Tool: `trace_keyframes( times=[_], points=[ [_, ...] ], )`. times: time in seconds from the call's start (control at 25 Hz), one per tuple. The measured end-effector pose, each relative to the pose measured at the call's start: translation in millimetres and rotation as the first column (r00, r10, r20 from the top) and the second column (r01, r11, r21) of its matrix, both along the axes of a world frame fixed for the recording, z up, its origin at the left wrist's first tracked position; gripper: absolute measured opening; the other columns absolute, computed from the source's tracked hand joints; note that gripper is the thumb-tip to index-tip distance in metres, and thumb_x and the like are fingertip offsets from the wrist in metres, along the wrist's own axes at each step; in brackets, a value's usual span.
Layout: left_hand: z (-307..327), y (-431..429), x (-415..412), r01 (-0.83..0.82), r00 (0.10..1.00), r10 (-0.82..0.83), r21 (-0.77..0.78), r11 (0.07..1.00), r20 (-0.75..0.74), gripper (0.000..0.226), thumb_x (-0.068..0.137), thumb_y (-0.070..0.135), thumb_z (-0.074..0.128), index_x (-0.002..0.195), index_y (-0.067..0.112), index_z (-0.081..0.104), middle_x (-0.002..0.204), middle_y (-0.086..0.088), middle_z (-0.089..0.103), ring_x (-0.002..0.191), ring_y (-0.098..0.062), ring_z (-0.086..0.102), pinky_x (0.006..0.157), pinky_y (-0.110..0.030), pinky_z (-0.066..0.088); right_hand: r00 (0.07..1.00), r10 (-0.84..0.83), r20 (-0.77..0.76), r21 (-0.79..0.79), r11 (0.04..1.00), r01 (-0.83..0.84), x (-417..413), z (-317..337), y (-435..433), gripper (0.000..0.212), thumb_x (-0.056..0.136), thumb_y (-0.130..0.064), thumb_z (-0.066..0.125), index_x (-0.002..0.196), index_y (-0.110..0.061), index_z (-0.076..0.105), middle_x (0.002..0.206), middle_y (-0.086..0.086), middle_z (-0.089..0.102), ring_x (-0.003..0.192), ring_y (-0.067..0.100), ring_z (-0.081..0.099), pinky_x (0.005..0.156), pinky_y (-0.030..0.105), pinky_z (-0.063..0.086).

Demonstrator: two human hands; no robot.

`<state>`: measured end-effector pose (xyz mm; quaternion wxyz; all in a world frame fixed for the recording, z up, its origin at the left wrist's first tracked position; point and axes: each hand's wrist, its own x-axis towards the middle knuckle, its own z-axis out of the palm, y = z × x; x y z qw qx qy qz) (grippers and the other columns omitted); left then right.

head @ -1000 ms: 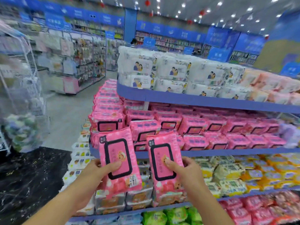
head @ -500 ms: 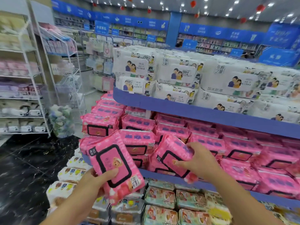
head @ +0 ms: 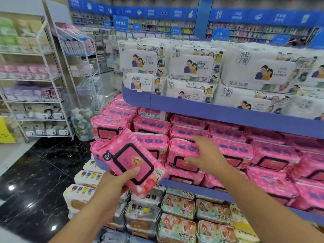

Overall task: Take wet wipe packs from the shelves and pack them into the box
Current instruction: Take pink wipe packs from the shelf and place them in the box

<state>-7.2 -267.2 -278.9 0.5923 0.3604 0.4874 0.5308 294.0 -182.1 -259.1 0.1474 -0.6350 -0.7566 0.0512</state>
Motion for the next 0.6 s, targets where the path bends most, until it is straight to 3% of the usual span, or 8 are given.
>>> trace_keyframes(
  times=[0.08, 0.16, 0.2, 0.28, 0.4, 0.52, 0.6],
  points=[
    [1, 1, 5, 0.016, 0.999, -0.016, 0.001, 1.000, 0.045, 0.057, 0.067, 0.023, 0.087, 0.119, 0.007, 0.069, 0.108, -0.013, 0.077, 0.098, -0.032, 0.073, 0.077, -0.036, 0.053, 0.916, -0.026, -0.400, 0.034, 0.998, 0.044, -26, 10, -24, 0.065, 0.089, -0.051, 0.069, 0.145, -0.024, 0.047, 0.147, -0.004, 0.049, 0.135, 0.017, 0.044, 0.110, 0.035, 0.037],
    [6, -1, 10, 0.026, 0.994, -0.027, 0.009, 1.000, 0.109, 0.051, 0.070, 0.023, 0.084, 0.117, 0.008, 0.070, 0.105, -0.012, 0.077, 0.088, -0.026, 0.074, 0.072, -0.034, 0.054, 0.632, -0.087, -0.770, -0.147, 0.988, -0.044, -65, 19, -53, 0.057, 0.084, -0.059, 0.066, 0.135, -0.038, 0.051, 0.139, -0.016, 0.052, 0.125, 0.008, 0.051, 0.102, 0.032, 0.041],
    [10, -3, 10, 0.025, 0.990, -0.026, 0.008, 1.000, 0.142, 0.048, 0.070, 0.023, 0.081, 0.114, 0.008, 0.071, 0.102, -0.012, 0.077, 0.084, -0.024, 0.074, 0.072, -0.034, 0.054, 0.506, -0.125, -0.854, -0.227, 0.963, -0.144, -84, 20, -64, 0.058, 0.077, -0.065, 0.065, 0.129, -0.045, 0.052, 0.135, -0.020, 0.053, 0.123, 0.007, 0.054, 0.102, 0.034, 0.044],
    [21, -7, 8, 0.036, 0.983, -0.036, 0.006, 0.999, 0.178, 0.047, 0.070, 0.024, 0.078, 0.113, 0.007, 0.071, 0.102, -0.013, 0.076, 0.084, -0.025, 0.072, 0.079, -0.038, 0.053, 0.409, -0.172, -0.896, -0.287, 0.927, -0.240, -111, 20, -72, 0.062, 0.064, -0.069, 0.074, 0.120, -0.053, 0.055, 0.130, -0.016, 0.058, 0.117, 0.016, 0.063, 0.101, 0.043, 0.051],
    [38, -6, -19, 0.012, 0.985, -0.024, 0.075, 0.997, 0.172, 0.056, 0.072, 0.025, 0.082, 0.124, 0.012, 0.066, 0.114, -0.012, 0.076, 0.098, -0.029, 0.074, 0.082, -0.039, 0.056, 0.280, -0.180, -0.943, -0.258, 0.928, -0.270, -142, 33, -65, 0.066, 0.061, -0.039, 0.089, 0.121, -0.037, 0.061, 0.110, 0.007, 0.076, 0.093, 0.032, 0.075, 0.086, 0.047, 0.060],
    [50, 15, -86, -0.063, 0.987, 0.046, 0.109, 0.992, 0.152, 0.070, 0.068, 0.031, 0.089, 0.128, 0.008, 0.061, 0.110, -0.011, 0.075, 0.096, -0.027, 0.072, 0.082, -0.042, 0.059, 0.271, -0.183, -0.945, -0.265, 0.915, -0.304, -178, 46, -49, 0.076, 0.062, -0.031, 0.089, 0.131, -0.022, 0.059, 0.105, 0.013, 0.077, 0.090, 0.036, 0.075, 0.082, 0.048, 0.060],
    [53, 31, -133, -0.026, 0.995, 0.017, 0.093, 0.995, 0.097, 0.068, 0.069, 0.036, 0.084, 0.124, 0.002, 0.063, 0.107, -0.016, 0.073, 0.095, -0.028, 0.067, 0.092, -0.046, 0.058, 0.275, -0.202, -0.940, -0.286, 0.906, -0.312, -201, 49, -34, 0.080, 0.062, -0.031, 0.089, 0.134, -0.020, 0.057, 0.108, 0.013, 0.076, 0.089, 0.034, 0.075, 0.081, 0.047, 0.060]
  ],
)
